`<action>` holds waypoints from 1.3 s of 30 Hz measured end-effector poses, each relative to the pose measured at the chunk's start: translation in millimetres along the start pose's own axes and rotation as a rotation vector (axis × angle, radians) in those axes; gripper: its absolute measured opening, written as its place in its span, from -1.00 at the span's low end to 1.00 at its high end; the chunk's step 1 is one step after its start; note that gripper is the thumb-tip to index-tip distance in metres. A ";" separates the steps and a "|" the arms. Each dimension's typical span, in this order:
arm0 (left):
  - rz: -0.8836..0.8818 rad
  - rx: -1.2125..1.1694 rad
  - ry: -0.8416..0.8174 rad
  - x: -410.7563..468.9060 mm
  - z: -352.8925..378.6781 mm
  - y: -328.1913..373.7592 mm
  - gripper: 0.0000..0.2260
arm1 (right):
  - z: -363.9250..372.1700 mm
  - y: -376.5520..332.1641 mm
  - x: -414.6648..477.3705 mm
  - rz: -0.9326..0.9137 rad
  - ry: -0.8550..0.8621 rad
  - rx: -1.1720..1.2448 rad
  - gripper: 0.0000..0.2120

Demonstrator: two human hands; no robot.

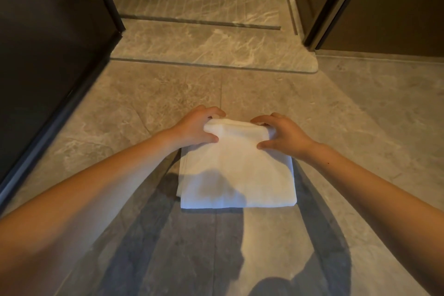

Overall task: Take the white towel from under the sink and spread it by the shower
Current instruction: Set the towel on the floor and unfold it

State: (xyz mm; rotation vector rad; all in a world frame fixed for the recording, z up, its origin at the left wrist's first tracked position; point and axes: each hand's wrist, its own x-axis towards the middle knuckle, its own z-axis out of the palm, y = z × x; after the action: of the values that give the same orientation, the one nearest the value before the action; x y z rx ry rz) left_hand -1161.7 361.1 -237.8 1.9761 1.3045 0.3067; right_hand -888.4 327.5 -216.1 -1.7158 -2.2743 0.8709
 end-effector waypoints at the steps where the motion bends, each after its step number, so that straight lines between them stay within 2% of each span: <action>1: -0.008 -0.107 0.019 -1.7 -2.6 2.3 -0.50 | -0.9 -0.1 -0.9 -0.012 0.023 0.077 -0.42; 3: 0.003 -0.234 0.033 -5.5 -10.0 6.2 -0.56 | -4.4 -0.9 -2.9 -0.018 0.042 0.226 -0.51; 5: 0.050 -0.249 -0.004 -8.4 -17.3 7.9 -0.62 | -10.0 -1.6 -4.6 -0.015 -0.002 0.328 -0.57; 11: 0.090 -0.256 -0.083 -15.3 -26.7 15.6 -0.80 | -34.2 -2.5 -11.8 -0.054 -0.159 0.450 -0.66; 19: 0.058 -0.374 -0.049 -25.7 -27.2 18.2 -0.63 | -46.1 -7.9 -18.1 -0.034 -0.166 0.541 -0.69; 30: 0.079 -0.330 0.121 -14.6 -46.4 35.4 -0.71 | -57.6 -25.2 -15.7 -0.053 0.117 0.469 -0.75; 35: 0.119 -0.295 0.259 -1.4 -67.3 51.6 -0.71 | -82.1 -36.0 -7.1 -0.055 0.256 0.427 -0.61; 39: 0.139 -0.282 0.284 -5.8 -75.4 60.2 -0.69 | -96.3 -40.1 -11.8 -0.039 0.236 0.305 -0.76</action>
State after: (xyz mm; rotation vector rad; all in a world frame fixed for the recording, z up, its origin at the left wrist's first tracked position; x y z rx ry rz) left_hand -1164.6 376.8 -142.5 1.8293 1.2177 0.8182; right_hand -873.6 343.6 -113.5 -1.5442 -1.9059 0.8993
